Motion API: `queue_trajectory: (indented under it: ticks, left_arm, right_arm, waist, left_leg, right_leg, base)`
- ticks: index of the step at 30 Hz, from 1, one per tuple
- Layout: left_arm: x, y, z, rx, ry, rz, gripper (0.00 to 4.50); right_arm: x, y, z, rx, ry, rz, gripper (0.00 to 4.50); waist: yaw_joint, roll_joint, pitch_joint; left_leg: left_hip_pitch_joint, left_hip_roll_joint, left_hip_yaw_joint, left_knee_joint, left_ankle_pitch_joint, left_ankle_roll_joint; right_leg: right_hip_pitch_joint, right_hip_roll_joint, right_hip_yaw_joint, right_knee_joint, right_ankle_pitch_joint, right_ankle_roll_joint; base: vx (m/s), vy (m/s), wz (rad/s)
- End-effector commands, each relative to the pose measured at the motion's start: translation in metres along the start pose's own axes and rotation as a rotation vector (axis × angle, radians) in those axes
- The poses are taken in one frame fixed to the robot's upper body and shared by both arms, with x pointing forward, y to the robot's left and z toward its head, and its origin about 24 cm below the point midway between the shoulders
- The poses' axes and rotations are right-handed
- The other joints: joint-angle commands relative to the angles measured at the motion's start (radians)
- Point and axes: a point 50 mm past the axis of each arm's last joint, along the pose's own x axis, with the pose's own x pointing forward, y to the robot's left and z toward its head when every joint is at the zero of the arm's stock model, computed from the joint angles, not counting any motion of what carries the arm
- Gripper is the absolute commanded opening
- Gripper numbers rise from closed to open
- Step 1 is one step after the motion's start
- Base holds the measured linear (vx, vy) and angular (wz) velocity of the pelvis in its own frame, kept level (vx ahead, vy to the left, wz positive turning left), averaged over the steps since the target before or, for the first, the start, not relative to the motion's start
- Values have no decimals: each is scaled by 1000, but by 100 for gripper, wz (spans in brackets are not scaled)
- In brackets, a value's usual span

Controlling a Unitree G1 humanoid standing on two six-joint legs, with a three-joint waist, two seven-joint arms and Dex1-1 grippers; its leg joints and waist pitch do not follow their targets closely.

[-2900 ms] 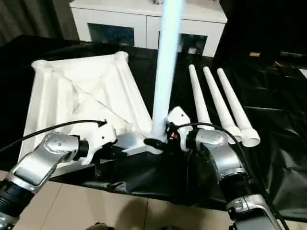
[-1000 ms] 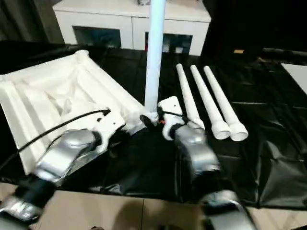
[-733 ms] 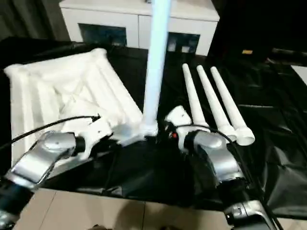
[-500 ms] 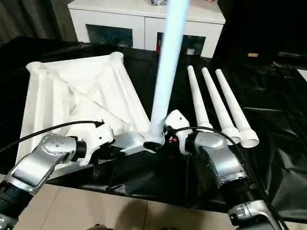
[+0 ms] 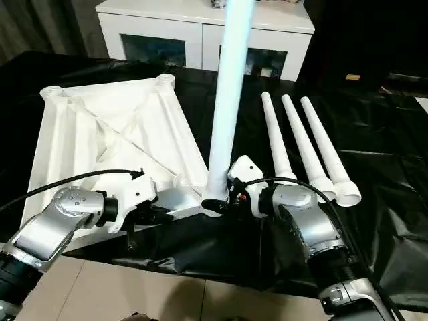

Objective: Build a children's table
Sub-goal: Rotate leg to tighten

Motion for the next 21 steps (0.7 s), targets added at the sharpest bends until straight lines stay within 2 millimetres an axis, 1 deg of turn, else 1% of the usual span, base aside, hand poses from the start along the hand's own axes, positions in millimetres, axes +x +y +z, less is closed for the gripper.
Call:
queue_trajectory:
  ticks: [1, 3, 5, 6, 7, 8, 9, 10, 11, 12, 13, 14, 15, 16, 17, 18, 19, 20, 21]
  left_arm:
    - [1, -5, 9, 38, -30, -39, 0]
    - [1, -5, 9, 38, -30, -40, 0]
    - [3, -2, 9, 23, -32, -7, 0]
    - [6, 1, 9, 11, -23, 33, 0]
    - [8, 3, 9, 3, -15, 64, 0]
    - [16, 12, 10, -23, 10, 175, 0]
    - [20, 16, 12, -51, 6, 228, 0]
    - [26, 21, 16, -110, -4, 300, 0]
    - [30, 24, 19, -152, -12, 343, 0]
    - [37, 27, 23, -197, -21, 400, 0]
    - [37, 28, 23, -198, -22, 402, 0]
    - [42, 30, 26, -214, -26, 434, 0]
    - [45, 31, 28, -222, -27, 451, 0]
    - [55, 33, 32, -247, -25, 496, 0]
    - [55, 33, 32, -247, -25, 496, 0]
    - [61, 35, 34, -253, -18, 528, 0]
    - [65, 36, 35, -258, -16, 554, 0]
    - [67, 37, 36, -259, -14, 565, 0]
    - [69, 38, 37, -260, -13, 577, 0]
  right_arm:
    - [-1, 0, -3, 10, 19, 17, 278]
    - [-1, 0, -4, 15, 20, 11, 274]
    - [4, -4, -5, 37, 8, -83, 274]
    - [8, -7, -4, 59, -10, -154, 274]
    - [11, -9, -4, 77, -23, -207, 274]
    - [23, -12, 0, 143, -63, -355, 274]
    - [28, -13, 1, 175, -71, -401, 274]
    - [34, -13, 1, 216, -73, -466, 273]
    - [39, -12, 1, 239, -70, -516, 273]
    - [47, -11, 1, 277, -59, -586, 272]
    - [47, -11, 1, 279, -59, -588, 272]
    - [53, -10, 1, 307, -50, -623, 272]
    - [57, -9, 1, 321, -46, -641, 272]
    - [70, -3, 2, 360, -37, -663, 272]
    - [70, -3, 2, 360, -37, -663, 272]
    - [77, -1, 3, 373, -32, -688, 272]
    - [83, 2, 4, 358, -19, -692, 272]
    - [87, 3, 4, 348, -11, -689, 272]
    - [91, 5, 6, 347, -12, -688, 272]
  waist:
    - [-3, 4, -68]
    - [-3, 3, -68]
    - [-3, 3, -68]
    - [-7, 3, -66]
    - [-10, 2, -64]
    - [-13, 2, -64]
    - [-18, 1, -62]
    - [-22, -1, -60]
    - [-25, 1, -62]
    - [-27, 1, -61]
    - [-26, 1, -61]
    - [-27, -3, -62]
    - [-27, -3, -63]
    - [-27, -3, -64]
    - [-29, -2, -62]
    - [-27, -3, -64]
    - [-26, -1, -63]
    - [-26, 0, -63]
    - [-27, -2, -63]
  left_leg:
    - [19, 69, -36, -80, -210, 16]
    - [20, 69, -36, -80, -212, 15]
    - [20, 69, -36, -80, -209, 13]
    - [18, 69, -36, -81, -211, 9]
    - [18, 67, -37, -82, -228, -4]
    - [18, 67, -38, -83, -239, -10]
    - [23, 66, -40, -83, -268, -30]
    - [22, 62, -39, -83, -278, -34]
    - [25, 63, -44, -82, -301, -47]
    - [29, 61, -41, -79, -317, -46]
    - [30, 60, -42, -78, -322, -44]
    - [24, 59, -45, -80, -316, -37]
    - [21, 58, -44, -80, -303, -31]
    - [23, 59, -44, -80, -303, -29]
    - [24, 55, -43, -78, -305, -28]
    - [25, 56, -43, -79, -306, -26]
    - [26, 56, -41, -78, -304, -22]
    - [28, 56, -42, -78, -315, -24]
    - [27, 53, -42, -79, -325, -20]
  right_leg:
    - [46, -70, 62, -54, -239, -224]
    - [46, -71, 63, -55, -240, -224]
    - [45, -70, 63, -54, -236, -225]
    - [44, -71, 64, -55, -244, -226]
    - [43, -71, 64, -59, -276, -218]
    - [43, -72, 64, -61, -297, -214]
    - [38, -71, 63, -67, -352, -198]
    - [38, -70, 63, -72, -379, -188]
    - [37, -73, 60, -74, -423, -176]
    - [30, -74, 60, -81, -454, -162]
    - [28, -74, 60, -86, -464, -157]
    - [35, -76, 57, -86, -476, -145]
    - [32, -74, 57, -87, -468, -132]
    - [31, -73, 57, -87, -461, -129]
    - [28, -71, 56, -89, -466, -128]
    - [30, -72, 55, -89, -465, -126]
    - [26, -72, 56, -91, -461, -121]
    - [23, -71, 53, -92, -464, -122]
    - [27, -71, 52, -94, -475, -116]
  base:
    - [0, 0, 0]
    - [0, 0, 0]
    - [0, 0, 0]
    - [0, 0, 0]
    - [0, 0, 0]
    - [0, 0, 0]
    - [0, 0, 0]
    - [0, 0, 0]
    - [0, 0, 0]
    - [0, 0, 0]
    - [0, 0, 0]
    - [0, 0, 0]
    - [0, 0, 0]
    - [0, 0, 0]
    - [0, 0, 0]
    - [0, 0, 0]
    - [0, 0, 0]
    - [0, 0, 0]
    - [0, 0, 0]
